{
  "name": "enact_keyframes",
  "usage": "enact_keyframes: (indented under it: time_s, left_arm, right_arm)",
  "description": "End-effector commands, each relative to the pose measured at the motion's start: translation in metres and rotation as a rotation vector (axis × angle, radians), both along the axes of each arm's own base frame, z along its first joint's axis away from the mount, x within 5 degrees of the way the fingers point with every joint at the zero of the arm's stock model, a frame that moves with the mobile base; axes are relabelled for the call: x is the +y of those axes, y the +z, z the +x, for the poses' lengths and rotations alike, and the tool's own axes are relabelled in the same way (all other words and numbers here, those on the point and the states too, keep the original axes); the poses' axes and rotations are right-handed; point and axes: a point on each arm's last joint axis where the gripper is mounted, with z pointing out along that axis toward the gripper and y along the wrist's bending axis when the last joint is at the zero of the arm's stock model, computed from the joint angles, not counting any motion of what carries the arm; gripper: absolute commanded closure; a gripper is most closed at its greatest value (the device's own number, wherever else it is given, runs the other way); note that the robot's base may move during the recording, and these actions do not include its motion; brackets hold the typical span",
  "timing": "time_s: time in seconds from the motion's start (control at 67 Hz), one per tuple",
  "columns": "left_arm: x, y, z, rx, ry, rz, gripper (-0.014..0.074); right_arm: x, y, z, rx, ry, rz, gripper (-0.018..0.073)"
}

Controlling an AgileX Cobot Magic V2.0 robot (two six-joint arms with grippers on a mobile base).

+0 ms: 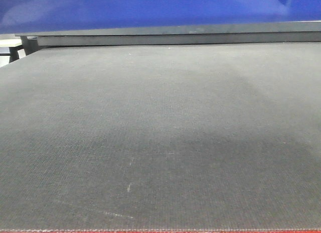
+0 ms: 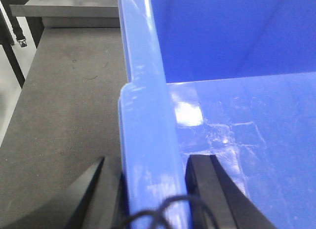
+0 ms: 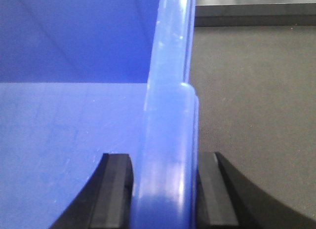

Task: Move blue bin to conveyor side
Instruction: 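Lower the blue bin onto the dark conveyor belt with both grippers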

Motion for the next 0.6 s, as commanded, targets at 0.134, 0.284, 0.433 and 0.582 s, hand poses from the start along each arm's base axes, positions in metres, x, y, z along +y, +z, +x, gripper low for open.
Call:
enact_keyframes:
  time_s: [0.134,0.284,0.433,0.582]
  left_arm:
    - [0.0062,0.0189,-0.0072,-0.155,0.030,0.080,0.0615]
    - [0.0062,0.0189,-0.0072,-0.155,0.030,0.080,0.0615]
    - [0.0062,0.0193,-0.0071,-0.159,0.030,0.080,0.0615]
    - [0.0062,0.0196,-0.0070,-0.162,0.030,0.080,0.0615]
  right_arm:
    - [-0.0091,0.0192,-0.0047,-0.174,-0.047,-0.049,0.0629]
    - [-0.0091,0.0195,-0.0047,-0.178,-0.047,-0.048,0.0629]
    - [-0.0087,0.0185,-0.0050,-0.165,-0.043,-0.044,0.0629]
    - [-0.0087,0.0185,-0.0050,-0.165,-0.043,-0.044,0.0629]
